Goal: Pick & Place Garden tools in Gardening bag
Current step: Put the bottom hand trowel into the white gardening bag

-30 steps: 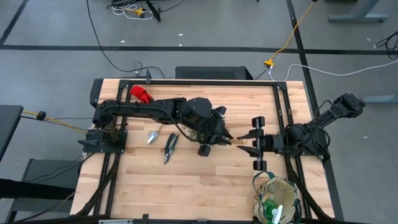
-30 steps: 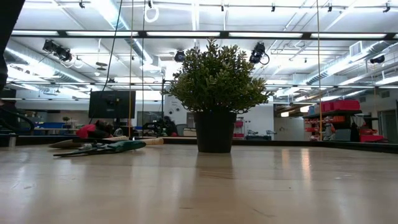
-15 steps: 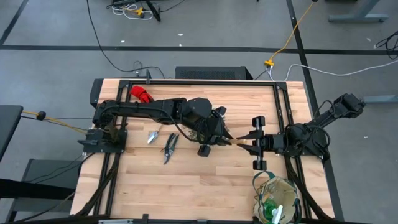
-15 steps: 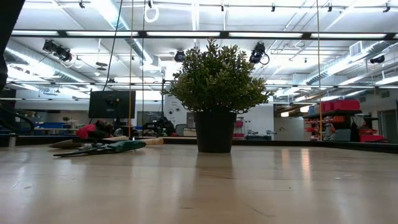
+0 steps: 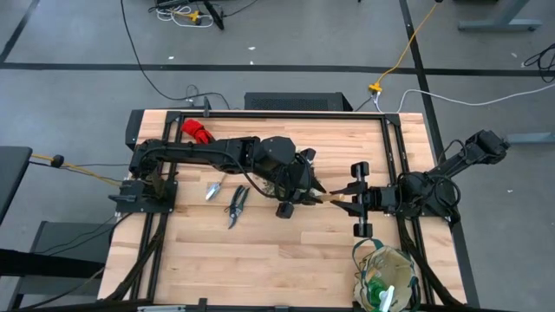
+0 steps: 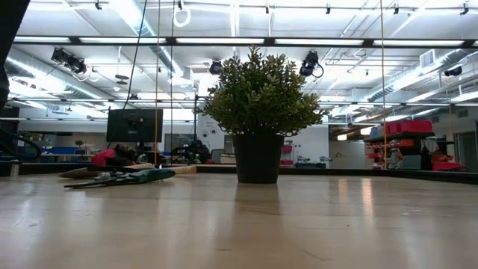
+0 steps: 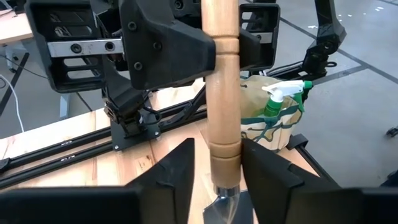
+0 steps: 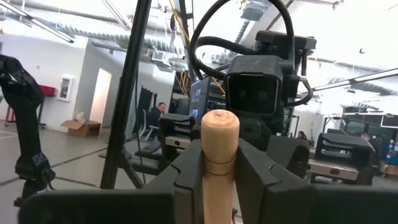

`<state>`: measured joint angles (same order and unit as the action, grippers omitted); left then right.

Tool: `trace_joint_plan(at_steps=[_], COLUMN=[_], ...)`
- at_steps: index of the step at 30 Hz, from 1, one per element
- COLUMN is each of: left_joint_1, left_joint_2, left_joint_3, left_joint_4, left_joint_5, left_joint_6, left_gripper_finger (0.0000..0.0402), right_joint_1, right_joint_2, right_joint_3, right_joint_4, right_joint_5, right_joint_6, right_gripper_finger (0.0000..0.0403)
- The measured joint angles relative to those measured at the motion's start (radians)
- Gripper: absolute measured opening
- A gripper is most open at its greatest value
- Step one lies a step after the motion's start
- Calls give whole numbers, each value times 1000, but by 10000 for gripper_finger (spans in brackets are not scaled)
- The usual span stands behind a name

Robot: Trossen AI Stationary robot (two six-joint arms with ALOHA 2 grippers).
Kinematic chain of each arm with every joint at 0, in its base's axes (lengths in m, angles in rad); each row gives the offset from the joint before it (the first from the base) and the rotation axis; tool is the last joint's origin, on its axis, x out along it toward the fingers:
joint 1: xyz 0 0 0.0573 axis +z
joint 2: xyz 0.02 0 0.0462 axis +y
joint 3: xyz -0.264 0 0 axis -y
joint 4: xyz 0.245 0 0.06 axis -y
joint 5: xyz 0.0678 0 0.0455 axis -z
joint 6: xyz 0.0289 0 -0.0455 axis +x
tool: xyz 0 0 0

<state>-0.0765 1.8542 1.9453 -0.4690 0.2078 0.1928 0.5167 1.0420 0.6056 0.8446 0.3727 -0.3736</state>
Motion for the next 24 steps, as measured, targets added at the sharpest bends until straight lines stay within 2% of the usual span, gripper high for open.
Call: trace_joint_plan(at_steps=[6,10,24], left_joint_1=[0,2,2], left_joint_2=[-2,-17,-138], left_joint_3=[0,1,1], left_joint_4=[0,-4,-48], left_joint_5=[-22,-1,-29], left_joint_6=[-56,-95,-108], left_gripper_finger=[196,218,191], right_joint_1=[0,4,12], right_joint_2=[0,0,-1], right_joint_3=[0,0,0], right_joint_4=[-1,-11,-101], right_joint_5=[0,-6,1], right_joint_6=[15,32,108], right_gripper_finger=[66,66,66])
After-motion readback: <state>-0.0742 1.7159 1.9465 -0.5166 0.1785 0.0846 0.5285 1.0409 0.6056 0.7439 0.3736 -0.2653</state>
